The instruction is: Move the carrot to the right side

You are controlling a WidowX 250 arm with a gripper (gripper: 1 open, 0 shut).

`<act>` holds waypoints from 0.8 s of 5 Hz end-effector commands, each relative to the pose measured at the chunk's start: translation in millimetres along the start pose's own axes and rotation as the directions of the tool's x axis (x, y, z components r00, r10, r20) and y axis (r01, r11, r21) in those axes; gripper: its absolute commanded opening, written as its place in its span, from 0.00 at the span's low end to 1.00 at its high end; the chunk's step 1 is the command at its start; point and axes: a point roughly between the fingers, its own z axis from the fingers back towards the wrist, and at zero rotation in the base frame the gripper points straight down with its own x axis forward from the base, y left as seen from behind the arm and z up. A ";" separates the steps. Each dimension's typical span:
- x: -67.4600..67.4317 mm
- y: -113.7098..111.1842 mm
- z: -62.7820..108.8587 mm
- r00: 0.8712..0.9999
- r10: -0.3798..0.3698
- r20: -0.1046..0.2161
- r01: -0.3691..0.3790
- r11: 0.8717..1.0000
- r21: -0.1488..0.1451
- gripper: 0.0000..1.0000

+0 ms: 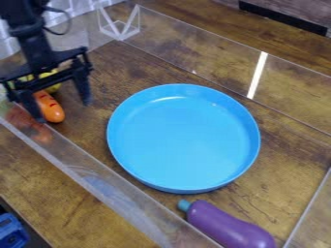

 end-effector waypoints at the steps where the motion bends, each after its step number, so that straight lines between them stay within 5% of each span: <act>1: 34.0 11.4 11.7 0.999 -0.003 0.050 0.005 0.999 -0.052 1.00; 2: 57.8 23.6 4.1 0.999 0.013 0.045 -0.010 0.998 -0.065 1.00; 4: 54.6 16.3 -9.2 0.978 0.190 0.088 -0.183 0.979 -0.086 1.00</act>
